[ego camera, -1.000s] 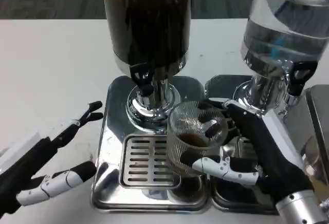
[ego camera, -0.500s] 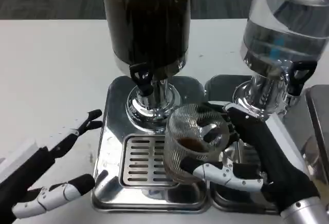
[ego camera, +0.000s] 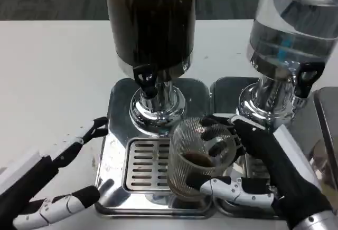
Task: Grasp the cup under the faucet to collect the drink, then remove the cup.
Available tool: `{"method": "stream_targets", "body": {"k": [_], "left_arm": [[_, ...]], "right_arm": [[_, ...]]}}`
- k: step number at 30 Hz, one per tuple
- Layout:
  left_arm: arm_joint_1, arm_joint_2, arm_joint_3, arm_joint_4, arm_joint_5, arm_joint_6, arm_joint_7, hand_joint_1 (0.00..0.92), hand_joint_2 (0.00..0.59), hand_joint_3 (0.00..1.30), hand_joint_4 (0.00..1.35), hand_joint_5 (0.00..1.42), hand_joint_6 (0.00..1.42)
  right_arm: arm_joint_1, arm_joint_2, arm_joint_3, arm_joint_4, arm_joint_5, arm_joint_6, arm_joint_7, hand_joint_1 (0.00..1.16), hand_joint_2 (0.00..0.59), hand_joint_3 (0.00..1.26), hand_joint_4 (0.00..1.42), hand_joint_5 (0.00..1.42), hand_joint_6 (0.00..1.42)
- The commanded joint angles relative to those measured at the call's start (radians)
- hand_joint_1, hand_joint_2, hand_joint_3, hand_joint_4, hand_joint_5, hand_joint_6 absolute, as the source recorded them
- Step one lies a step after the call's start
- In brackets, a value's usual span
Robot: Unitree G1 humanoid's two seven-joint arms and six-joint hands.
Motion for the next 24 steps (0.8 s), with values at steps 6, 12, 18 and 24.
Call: {"method": "stream_targets", "body": {"k": [6, 12, 18, 24], "left_arm": [[0.056, 0.006, 0.014, -0.050, -0.019, 0.006, 0.012, 0.000, 0.112, 0.00, 0.00, 0.00, 0.01], [0.075, 0.010, 0.031, -0.071, 0.028, -0.017, 0.029, 0.000, 0.112, 0.00, 0.00, 0.00, 0.00], [0.097, 0.012, 0.060, -0.096, 0.088, -0.034, 0.057, 0.000, 0.111, 0.00, 0.00, 0.00, 0.00], [0.126, 0.017, 0.085, -0.127, 0.142, -0.038, 0.084, 0.000, 0.108, 0.00, 0.00, 0.00, 0.00]], "right_arm": [[0.015, -0.006, -0.001, -0.049, 0.035, -0.011, 0.011, 0.71, 0.253, 0.48, 0.54, 0.64, 0.68], [0.019, -0.007, -0.006, -0.059, 0.038, -0.004, 0.014, 0.71, 0.255, 0.48, 0.54, 0.64, 0.68], [0.025, -0.008, -0.009, -0.061, 0.039, -0.005, 0.016, 0.71, 0.259, 0.49, 0.54, 0.64, 0.68], [0.026, -0.008, -0.014, -0.060, 0.039, -0.006, 0.015, 0.71, 0.260, 0.49, 0.54, 0.64, 0.68]]}}
